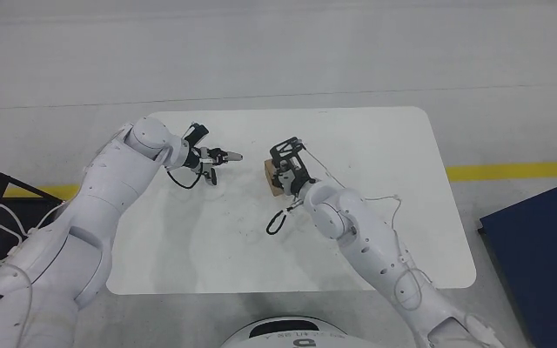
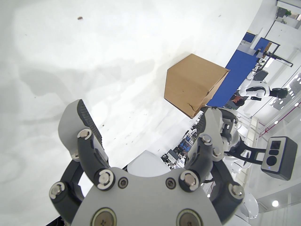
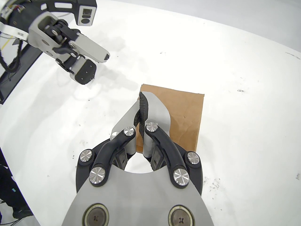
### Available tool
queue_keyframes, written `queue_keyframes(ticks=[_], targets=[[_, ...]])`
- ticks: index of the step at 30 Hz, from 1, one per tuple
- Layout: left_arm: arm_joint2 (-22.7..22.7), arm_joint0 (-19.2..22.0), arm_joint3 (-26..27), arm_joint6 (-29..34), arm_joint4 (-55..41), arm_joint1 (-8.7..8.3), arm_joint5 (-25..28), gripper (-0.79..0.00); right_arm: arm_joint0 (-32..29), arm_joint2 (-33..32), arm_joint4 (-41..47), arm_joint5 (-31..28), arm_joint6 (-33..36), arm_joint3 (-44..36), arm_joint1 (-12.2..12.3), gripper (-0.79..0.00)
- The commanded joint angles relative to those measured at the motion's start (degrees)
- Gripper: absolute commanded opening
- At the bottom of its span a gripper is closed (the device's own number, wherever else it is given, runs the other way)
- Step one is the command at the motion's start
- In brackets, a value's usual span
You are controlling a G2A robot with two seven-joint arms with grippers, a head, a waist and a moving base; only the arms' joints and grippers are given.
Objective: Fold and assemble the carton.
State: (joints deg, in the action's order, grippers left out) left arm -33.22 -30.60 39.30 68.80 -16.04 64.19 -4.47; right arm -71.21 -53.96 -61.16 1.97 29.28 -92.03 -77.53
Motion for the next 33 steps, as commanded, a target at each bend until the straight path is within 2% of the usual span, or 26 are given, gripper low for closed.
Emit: queue_keyframes(ticks=[1,6,14,19,23,26,30,33], targets=[[0.0,0.0,0.0,0.0,0.0,0.0,0.0,0.0,-0.8,-0.51,-0.24,-0.37,-1.31,-1.05,0.13,-0.785],[0.0,0.0,0.0,0.0,0.0,0.0,0.0,0.0,-1.53,-0.71,-3.18,2.1,-3.71,-1.18,0.1,-0.785],[0.0,0.0,0.0,0.0,0.0,0.0,0.0,0.0,2.51,1.07,-3.1,4.5,-1.48,4.82,-1.01,-0.785],[0.0,0.0,0.0,0.0,0.0,0.0,0.0,0.0,0.49,-0.79,-2.34,4.06,-3.98,2.36,-0.75,-0.785],[0.0,0.0,0.0,0.0,0.0,0.0,0.0,0.0,-1.25,-2.29,-3.51,4.07,-3.3,0.76,-0.33,-0.785],[0.0,0.0,0.0,0.0,0.0,0.0,0.0,0.0,-3.46,-3.42,-1.6,-1.99,-3.5,-1.47,0.23,-0.785],[0.0,0.0,0.0,0.0,0.0,0.0,0.0,0.0,-8.28,-6.24,-4.13,-15.84,-2.83,-4.87,2.11,-0.785],[0.0,0.0,0.0,0.0,0.0,0.0,0.0,0.0,-11.11,-7.17,-9.02,-18.84,-1.43,-6.18,3.05,-0.785]])
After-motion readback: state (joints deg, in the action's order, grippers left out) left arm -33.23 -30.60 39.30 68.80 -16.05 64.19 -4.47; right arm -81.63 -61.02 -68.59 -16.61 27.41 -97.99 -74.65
